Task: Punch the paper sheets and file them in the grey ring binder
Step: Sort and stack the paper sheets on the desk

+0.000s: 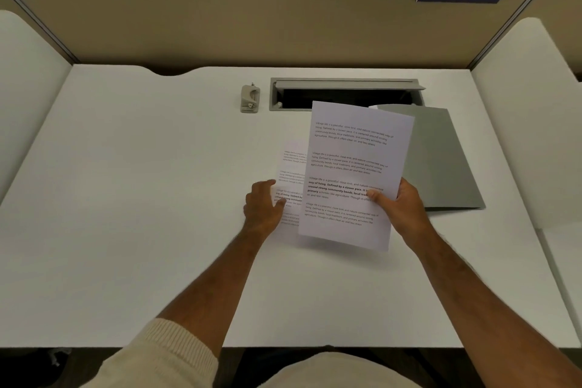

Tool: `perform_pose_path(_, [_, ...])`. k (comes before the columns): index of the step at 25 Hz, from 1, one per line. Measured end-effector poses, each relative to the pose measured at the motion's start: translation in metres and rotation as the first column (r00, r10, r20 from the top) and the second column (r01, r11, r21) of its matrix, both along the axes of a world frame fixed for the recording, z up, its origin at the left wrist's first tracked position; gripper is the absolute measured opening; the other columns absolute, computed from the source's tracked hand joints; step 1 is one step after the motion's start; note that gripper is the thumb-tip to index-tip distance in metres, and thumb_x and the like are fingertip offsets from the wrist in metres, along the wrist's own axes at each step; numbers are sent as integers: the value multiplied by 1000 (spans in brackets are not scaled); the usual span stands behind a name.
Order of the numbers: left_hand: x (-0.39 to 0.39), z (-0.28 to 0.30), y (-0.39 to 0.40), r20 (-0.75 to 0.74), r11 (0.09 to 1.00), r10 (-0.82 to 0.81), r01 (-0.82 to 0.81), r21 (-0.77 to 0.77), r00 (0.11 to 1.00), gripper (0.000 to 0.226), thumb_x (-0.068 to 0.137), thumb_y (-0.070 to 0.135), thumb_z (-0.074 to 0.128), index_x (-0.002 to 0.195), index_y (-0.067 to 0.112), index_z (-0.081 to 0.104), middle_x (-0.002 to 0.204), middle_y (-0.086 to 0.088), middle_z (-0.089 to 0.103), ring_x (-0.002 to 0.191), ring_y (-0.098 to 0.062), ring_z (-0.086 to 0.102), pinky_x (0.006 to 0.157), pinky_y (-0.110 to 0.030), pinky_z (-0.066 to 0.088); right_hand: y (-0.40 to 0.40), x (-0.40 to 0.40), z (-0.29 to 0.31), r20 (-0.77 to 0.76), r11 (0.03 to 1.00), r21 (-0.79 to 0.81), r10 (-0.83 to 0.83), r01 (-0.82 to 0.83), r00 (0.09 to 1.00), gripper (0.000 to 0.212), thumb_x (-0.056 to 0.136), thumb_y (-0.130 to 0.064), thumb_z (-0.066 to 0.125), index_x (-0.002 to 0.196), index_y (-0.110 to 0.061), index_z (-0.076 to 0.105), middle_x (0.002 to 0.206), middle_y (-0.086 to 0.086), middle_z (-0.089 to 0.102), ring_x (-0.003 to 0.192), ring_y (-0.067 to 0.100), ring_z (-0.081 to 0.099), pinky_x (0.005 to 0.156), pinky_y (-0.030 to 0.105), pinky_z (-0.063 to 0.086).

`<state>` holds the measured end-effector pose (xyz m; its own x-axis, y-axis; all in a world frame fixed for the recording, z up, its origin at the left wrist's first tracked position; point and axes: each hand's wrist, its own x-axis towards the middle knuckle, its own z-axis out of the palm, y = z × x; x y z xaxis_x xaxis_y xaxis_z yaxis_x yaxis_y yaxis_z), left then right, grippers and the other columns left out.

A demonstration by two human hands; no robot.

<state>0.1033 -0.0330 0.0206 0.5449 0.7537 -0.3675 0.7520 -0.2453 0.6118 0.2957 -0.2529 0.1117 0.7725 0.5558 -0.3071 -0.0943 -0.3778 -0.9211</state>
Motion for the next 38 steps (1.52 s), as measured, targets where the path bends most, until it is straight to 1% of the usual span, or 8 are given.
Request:
perform_pose_path(2, [0,-4,-1,-180,949,-258,284,137,949,63,103,42,50,159,24,28,169,2,19,154,-27,19,123,-53,20,-7,4,-3,-11,1000,-17,5,-6,1000,37,90,-16,75,123,-27,62,114,-9,72,98,15,72,81,34,61])
perform_pose_path(4, [-6,-10,-2,-287,897,-376,423,126,881,68,105,50,39,163,26,14,171,8,2,158,-25,0,126,-54,5,-12,6,-7,-29,1000,-25,2,-3,1000,37,90,-16,75,122,-27,62,113,-9,72,99,15,72,83,36,61])
perform_pose_path(7, [-24,-18,-1,-345,866,-427,488,110,836,80,102,58,40,164,26,1,170,10,-11,158,-23,-9,124,-55,-4,-15,8,-14,-45,999,-30,11,-12,999,39,90,-14,74,125,-26,63,114,-9,73,100,14,72,86,38,60])
perform_pose_path(11, [-50,-21,8,-317,894,-379,433,118,869,88,97,61,48,163,26,1,170,8,-12,157,-23,-10,122,-55,-8,-12,8,-19,-60,998,-48,37,-40,997,36,90,-14,74,121,-28,64,112,-7,73,98,14,73,88,41,60])
perform_pose_path(23, [-130,-22,48,-245,983,-122,151,101,962,83,89,52,70,159,33,30,171,8,5,158,-22,2,123,-55,1,5,-8,-45,-61,971,-198,123,-133,990,46,89,-25,76,131,-24,58,120,1,69,99,22,70,85,47,61])
perform_pose_path(29, [-110,-12,51,-141,981,106,-80,178,984,70,85,51,75,143,23,46,153,1,45,138,-29,42,112,-54,34,12,-16,-47,-83,965,-221,124,-139,989,47,90,-26,74,132,-24,56,119,2,68,98,22,70,82,44,62])
perform_pose_path(33, [-80,-1,49,-272,963,192,-127,239,943,90,76,64,76,141,13,42,139,-8,46,127,-32,47,99,-54,44,11,-19,-49,-86,958,-254,115,-134,990,47,90,-28,74,132,-25,54,119,3,67,98,25,70,82,47,62])
perform_pose_path(38, [-63,2,55,-290,959,219,-150,242,932,89,70,54,86,134,7,45,131,-14,48,119,-35,52,96,-48,49,8,-17,-50,-77,956,-268,102,-119,992,47,90,-26,73,134,-23,55,121,3,67,99,25,70,83,46,61])
